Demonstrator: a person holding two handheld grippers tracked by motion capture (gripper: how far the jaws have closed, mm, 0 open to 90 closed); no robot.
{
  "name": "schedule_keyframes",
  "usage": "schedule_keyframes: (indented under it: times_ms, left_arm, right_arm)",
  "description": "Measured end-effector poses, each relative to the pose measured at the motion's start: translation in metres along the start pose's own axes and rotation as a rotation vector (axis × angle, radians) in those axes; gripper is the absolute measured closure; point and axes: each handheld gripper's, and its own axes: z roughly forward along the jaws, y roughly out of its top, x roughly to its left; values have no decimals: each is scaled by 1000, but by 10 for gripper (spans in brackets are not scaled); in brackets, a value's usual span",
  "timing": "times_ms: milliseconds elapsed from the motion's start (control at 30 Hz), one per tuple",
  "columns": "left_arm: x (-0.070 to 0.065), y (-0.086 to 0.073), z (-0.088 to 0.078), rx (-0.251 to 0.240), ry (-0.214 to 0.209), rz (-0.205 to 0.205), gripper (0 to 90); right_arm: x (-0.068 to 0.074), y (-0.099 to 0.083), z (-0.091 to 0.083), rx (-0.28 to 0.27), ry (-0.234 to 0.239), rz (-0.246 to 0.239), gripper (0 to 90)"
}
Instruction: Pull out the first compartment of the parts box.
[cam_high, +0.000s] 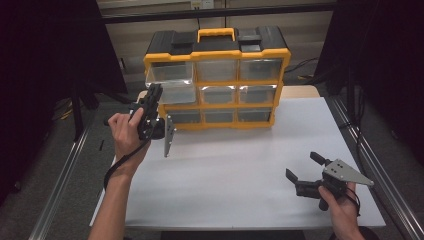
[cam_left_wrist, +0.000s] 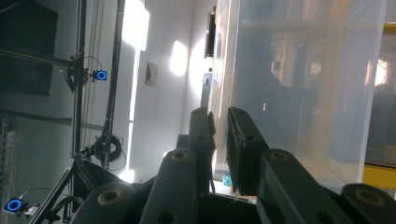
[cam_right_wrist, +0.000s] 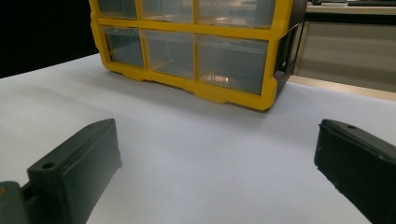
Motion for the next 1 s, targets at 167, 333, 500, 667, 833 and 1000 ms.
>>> schedule_keyframes:
  times_ms: [167,333,500,667,833,1000]
  left_arm:
    - [-1,-1,-2,6,-9,9,812]
    - [-2,-5,-5,10,-11,6,818]
    - [-3,-5,-7,9,-2,12,817]
    - [-3,-5,-6,6,-1,7,815]
    - [-6,-3,-6,-7,3,-14,803]
    - [-5,-1,-5,-16,-8,-19,742]
  right_arm:
    - [0,0,-1,-1,-3,-3,1]
    - [0,0,-1,2,-1,-2,1]
    - [0,0,0,2,0,-3,1]
    - [1,0,-1,5,3,-4,1]
    - [0,-1,-1,5,-2,3,1]
    - [-2,-1,-1,6,-1,13,2]
